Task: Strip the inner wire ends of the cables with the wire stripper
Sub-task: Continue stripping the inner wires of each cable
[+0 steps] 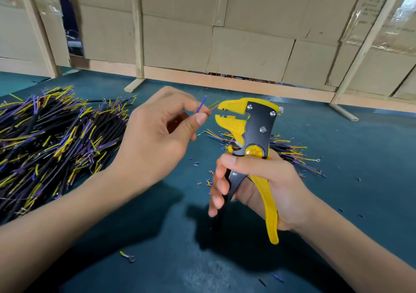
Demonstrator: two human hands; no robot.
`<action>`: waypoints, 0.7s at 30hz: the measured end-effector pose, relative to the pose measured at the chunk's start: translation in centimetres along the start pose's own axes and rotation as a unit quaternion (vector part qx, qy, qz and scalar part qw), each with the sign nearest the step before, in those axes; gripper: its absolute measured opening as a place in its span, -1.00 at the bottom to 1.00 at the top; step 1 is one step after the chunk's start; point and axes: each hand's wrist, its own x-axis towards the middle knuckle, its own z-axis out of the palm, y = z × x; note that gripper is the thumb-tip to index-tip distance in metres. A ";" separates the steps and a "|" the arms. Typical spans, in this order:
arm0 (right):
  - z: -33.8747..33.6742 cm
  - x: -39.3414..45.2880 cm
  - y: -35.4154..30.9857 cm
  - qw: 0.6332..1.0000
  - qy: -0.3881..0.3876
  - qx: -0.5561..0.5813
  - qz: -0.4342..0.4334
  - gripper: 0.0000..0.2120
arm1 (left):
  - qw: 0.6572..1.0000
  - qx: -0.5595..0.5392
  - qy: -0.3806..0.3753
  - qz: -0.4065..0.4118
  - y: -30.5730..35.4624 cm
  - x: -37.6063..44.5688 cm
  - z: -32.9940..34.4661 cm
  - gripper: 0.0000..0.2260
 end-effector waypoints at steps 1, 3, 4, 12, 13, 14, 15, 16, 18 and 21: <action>0.0 0.0 0.0 1.000 0.002 -0.001 0.000 -0.82 | 1.000 0.004 -0.004 0.012 0.1 0.0 0.0 -0.87; 0.0 0.0 0.0 1.000 0.010 0.000 -0.001 -0.83 | 1.000 0.012 -0.008 0.026 0.2 0.0 -0.1 -0.89; 0.0 0.0 0.0 1.000 0.017 0.001 -0.002 -0.83 | 0.999 0.015 -0.008 0.029 0.3 0.0 -0.2 -0.88; -0.3 0.1 0.0 1.000 0.024 0.006 -0.006 -0.81 | 0.998 0.024 -0.022 0.045 1.3 0.0 -0.8 -0.76; -0.3 0.1 0.1 1.000 0.022 0.003 -0.007 -0.81 | 0.999 0.019 -0.024 0.043 1.4 0.0 -0.8 -0.78; -0.3 0.1 0.1 1.000 0.021 0.002 -0.008 -0.81 | 0.999 0.010 -0.023 0.034 1.4 0.0 -0.8 -0.80; -0.3 0.1 0.1 1.000 0.021 0.003 -0.010 -0.81 | 1.000 -0.002 -0.020 0.020 1.4 0.1 -0.9 -0.82; -0.4 0.1 0.1 1.000 0.021 0.004 -0.011 -0.81 | 1.000 -0.011 -0.016 0.008 1.4 0.1 -0.9 -0.84; -0.4 0.1 0.1 1.000 0.021 0.006 -0.015 -0.81 | 1.000 -0.013 -0.011 -0.002 1.3 0.2 -1.0 -0.87; -0.4 0.0 0.0 1.000 0.021 0.005 -0.016 -0.81 | 1.000 -0.006 -0.021 0.006 1.3 0.3 -1.2 -0.91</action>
